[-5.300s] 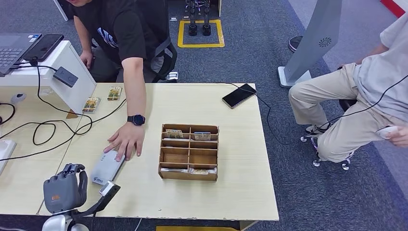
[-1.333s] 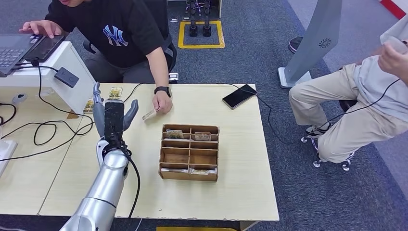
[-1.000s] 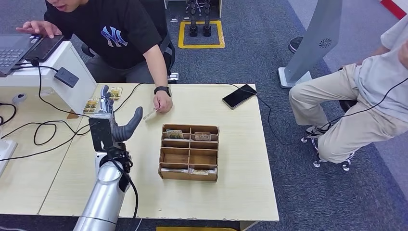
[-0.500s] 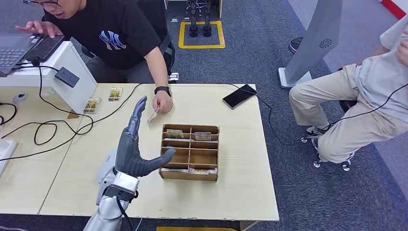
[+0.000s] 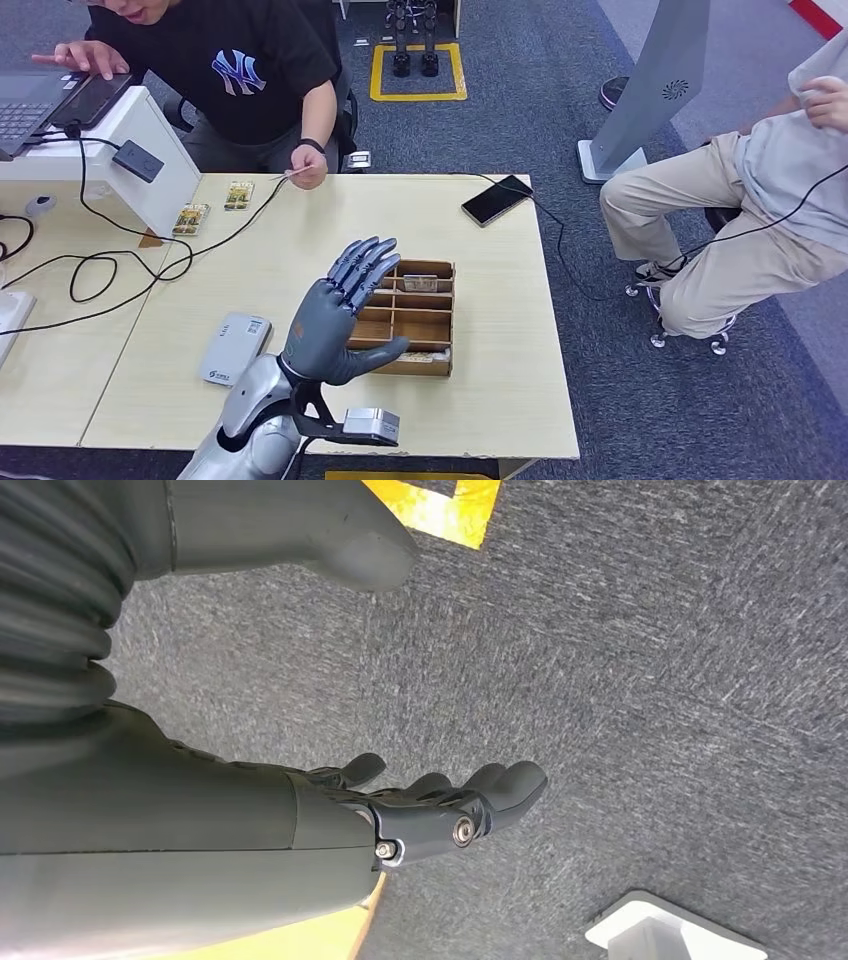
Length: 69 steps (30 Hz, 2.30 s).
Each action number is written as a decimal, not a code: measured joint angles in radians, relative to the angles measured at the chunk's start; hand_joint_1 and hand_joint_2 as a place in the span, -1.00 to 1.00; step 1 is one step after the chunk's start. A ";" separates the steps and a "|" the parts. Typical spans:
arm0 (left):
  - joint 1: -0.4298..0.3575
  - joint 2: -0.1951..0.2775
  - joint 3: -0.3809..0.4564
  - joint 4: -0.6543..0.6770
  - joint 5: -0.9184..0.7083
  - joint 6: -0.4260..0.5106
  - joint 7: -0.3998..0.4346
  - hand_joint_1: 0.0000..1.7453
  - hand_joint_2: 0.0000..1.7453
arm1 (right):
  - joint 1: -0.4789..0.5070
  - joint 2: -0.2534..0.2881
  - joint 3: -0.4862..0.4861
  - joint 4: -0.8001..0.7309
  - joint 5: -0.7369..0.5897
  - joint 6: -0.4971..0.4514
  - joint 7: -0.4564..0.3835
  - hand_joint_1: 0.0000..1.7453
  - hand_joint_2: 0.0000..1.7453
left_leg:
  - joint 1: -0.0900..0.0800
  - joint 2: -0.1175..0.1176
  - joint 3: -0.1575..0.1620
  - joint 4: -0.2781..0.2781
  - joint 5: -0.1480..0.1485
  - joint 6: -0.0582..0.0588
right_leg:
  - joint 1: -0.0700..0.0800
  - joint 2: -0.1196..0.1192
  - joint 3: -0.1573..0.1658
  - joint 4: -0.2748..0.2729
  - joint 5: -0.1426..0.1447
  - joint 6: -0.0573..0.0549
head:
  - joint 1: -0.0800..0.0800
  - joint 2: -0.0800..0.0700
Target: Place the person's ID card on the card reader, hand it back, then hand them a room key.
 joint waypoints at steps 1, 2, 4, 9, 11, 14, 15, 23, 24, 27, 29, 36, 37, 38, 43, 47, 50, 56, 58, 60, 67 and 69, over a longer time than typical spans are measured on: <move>-0.007 0.005 -0.011 0.008 -0.019 0.001 0.012 -1.00 1.00 | 0.000 0.000 0.000 0.000 0.003 0.000 0.000 -1.00 1.00 | 0.000 0.000 0.000 0.000 0.000 0.000 | 0.000 0.000 0.000 0.000 0.000 0.000 | 0.000 0.000; -0.016 0.009 -0.021 0.017 -0.046 0.001 0.029 -1.00 1.00 | 0.000 0.000 0.000 0.001 0.008 0.000 0.000 -1.00 1.00 | 0.000 0.000 0.000 0.000 0.000 0.000 | 0.000 0.000 0.000 0.000 0.000 0.000 | 0.000 0.000; -0.041 0.019 -0.047 0.038 -0.122 -0.007 0.079 -1.00 1.00 | 0.001 0.000 0.000 0.002 0.020 0.000 0.000 -1.00 1.00 | 0.000 0.000 0.000 0.000 0.000 0.000 | 0.000 0.000 0.000 0.000 0.000 0.000 | 0.000 0.000; -0.114 0.033 -0.122 0.107 -0.244 -0.044 0.183 -1.00 1.00 | 0.002 0.000 0.000 0.004 0.049 0.000 0.004 -1.00 1.00 | 0.000 0.000 0.000 0.000 0.000 0.000 | 0.000 0.001 0.000 0.000 0.000 0.000 | 0.000 0.000; -0.130 0.034 -0.142 0.125 -0.251 -0.050 0.199 -1.00 1.00 | 0.003 0.000 0.000 0.004 0.055 0.000 0.006 -1.00 1.00 | 0.000 0.000 0.000 0.000 0.000 0.000 | 0.000 0.001 0.000 0.000 0.000 0.000 | 0.000 0.000; -0.142 0.036 -0.156 0.143 -0.256 -0.052 0.206 -1.00 1.00 | 0.003 0.000 0.000 0.004 0.058 0.000 0.005 -1.00 1.00 | 0.000 0.000 0.000 0.000 0.000 0.000 | 0.000 0.001 -0.001 0.000 0.000 0.000 | 0.000 0.000; -0.145 0.037 -0.159 0.147 -0.256 -0.053 0.207 -1.00 1.00 | 0.003 0.000 0.000 0.004 0.059 0.000 0.005 -1.00 1.00 | 0.000 0.000 0.000 0.000 0.000 0.000 | 0.000 0.001 -0.001 0.000 0.000 0.000 | 0.000 0.000; -0.188 0.040 -0.196 0.185 -0.257 -0.121 0.234 -1.00 1.00 | 0.004 0.000 0.000 0.004 0.091 0.000 0.024 -1.00 1.00 | 0.000 0.001 -0.001 0.000 0.000 0.000 | 0.000 0.001 -0.001 0.000 0.000 0.000 | 0.000 0.000; -0.193 0.041 -0.200 0.191 -0.255 -0.128 0.235 -1.00 1.00 | 0.004 0.000 0.000 0.004 0.096 0.000 0.024 -1.00 1.00 | 0.000 0.001 0.000 0.000 0.000 0.000 | 0.000 0.001 -0.001 0.000 0.000 0.000 | 0.000 0.000; -0.206 0.045 -0.210 0.205 -0.247 -0.143 0.234 -1.00 1.00 | 0.006 0.000 0.000 0.004 0.110 0.000 0.024 -1.00 1.00 | 0.000 0.001 -0.001 0.000 0.000 0.000 | 0.000 0.001 -0.001 0.000 0.000 0.000 | 0.000 0.000; -0.215 0.049 -0.218 0.213 -0.242 -0.152 0.234 -1.00 1.00 | 0.007 0.000 0.000 0.004 0.116 0.000 0.022 -1.00 1.00 | 0.000 0.001 -0.001 0.000 0.000 0.000 | 0.000 0.001 -0.001 0.000 0.000 0.000 | 0.000 0.000; -0.227 0.061 -0.225 0.235 -0.239 -0.157 0.233 -1.00 1.00 | 0.008 0.000 0.000 0.004 0.120 0.000 0.011 -1.00 1.00 | 0.000 0.001 -0.001 0.000 0.000 0.000 | 0.000 0.001 -0.001 0.000 0.000 0.000 | 0.000 0.000; -0.228 0.062 -0.225 0.237 -0.239 -0.157 0.233 -1.00 1.00 | 0.008 0.000 0.000 0.004 0.120 0.000 0.011 -1.00 1.00 | 0.000 0.001 -0.001 0.000 0.000 0.000 | 0.000 0.001 -0.001 0.000 0.000 0.000 | 0.000 0.000; -0.228 0.062 -0.225 0.239 -0.239 -0.157 0.233 -1.00 1.00 | 0.008 0.000 0.000 0.004 0.120 0.000 0.011 -1.00 1.00 | 0.000 0.001 -0.001 0.000 0.000 0.000 | 0.000 0.001 -0.001 0.000 0.000 0.000 | 0.000 0.000; -0.233 0.064 -0.225 0.248 -0.240 -0.164 0.245 -1.00 1.00 | 0.008 0.000 0.000 0.004 0.131 0.000 0.020 -1.00 1.00 | 0.000 0.001 -0.001 0.000 0.000 0.000 | 0.000 0.001 -0.001 0.000 0.000 0.000 | 0.000 0.000; -0.236 0.067 -0.225 0.259 -0.242 -0.162 0.269 -1.00 1.00 | 0.009 0.000 0.000 0.004 0.147 0.000 0.026 -1.00 1.00 | 0.000 0.001 -0.001 0.000 0.000 0.000 | 0.000 0.001 -0.001 0.000 0.000 0.000 | 0.000 0.000; -0.235 0.073 -0.225 0.264 -0.210 -0.145 0.251 -1.00 1.00 | 0.009 0.000 0.000 0.004 0.151 0.000 0.024 -1.00 1.00 | 0.000 0.001 -0.001 0.000 0.000 0.000 | 0.000 0.001 -0.001 0.000 0.000 0.000 | 0.000 0.000; -0.194 0.076 -0.225 0.207 -0.050 -0.134 0.112 -1.00 1.00 | 0.009 0.000 0.000 0.003 0.121 0.000 0.020 -1.00 1.00 | 0.000 0.001 -0.001 0.000 0.000 0.000 | 0.000 0.001 -0.002 0.000 0.000 0.000 | 0.000 0.000; -0.177 0.076 -0.225 0.169 0.017 -0.156 0.060 -1.00 1.00 | 0.009 0.000 0.000 0.003 0.110 0.000 0.018 -1.00 1.00 | 0.000 0.001 -0.001 0.000 0.000 0.000 | 0.000 0.001 -0.002 0.000 0.000 0.000 | 0.000 0.000; -0.162 0.076 -0.225 0.130 0.083 -0.182 0.014 -1.00 1.00 | 0.009 0.000 0.000 0.002 0.101 0.000 0.018 -1.00 1.00 | 0.000 0.001 -0.002 0.000 0.000 0.000 | 0.000 0.001 -0.002 0.000 0.000 0.000 | 0.000 0.000; -0.116 0.076 -0.225 0.019 0.279 -0.251 -0.106 -1.00 1.00 | 0.009 0.000 0.000 0.001 0.076 0.000 0.017 -1.00 1.00 | 0.000 0.001 -0.001 0.000 0.000 0.000 | 0.000 0.001 -0.001 0.000 0.000 0.000 | 0.000 0.000; -0.110 0.076 -0.225 0.003 0.296 -0.261 -0.110 -1.00 1.00 | 0.009 0.000 0.000 0.000 0.076 0.000 0.019 -1.00 1.00 | 0.000 0.000 -0.001 0.000 0.000 0.000 | 0.000 0.001 -0.001 0.000 0.000 0.000 | 0.000 0.000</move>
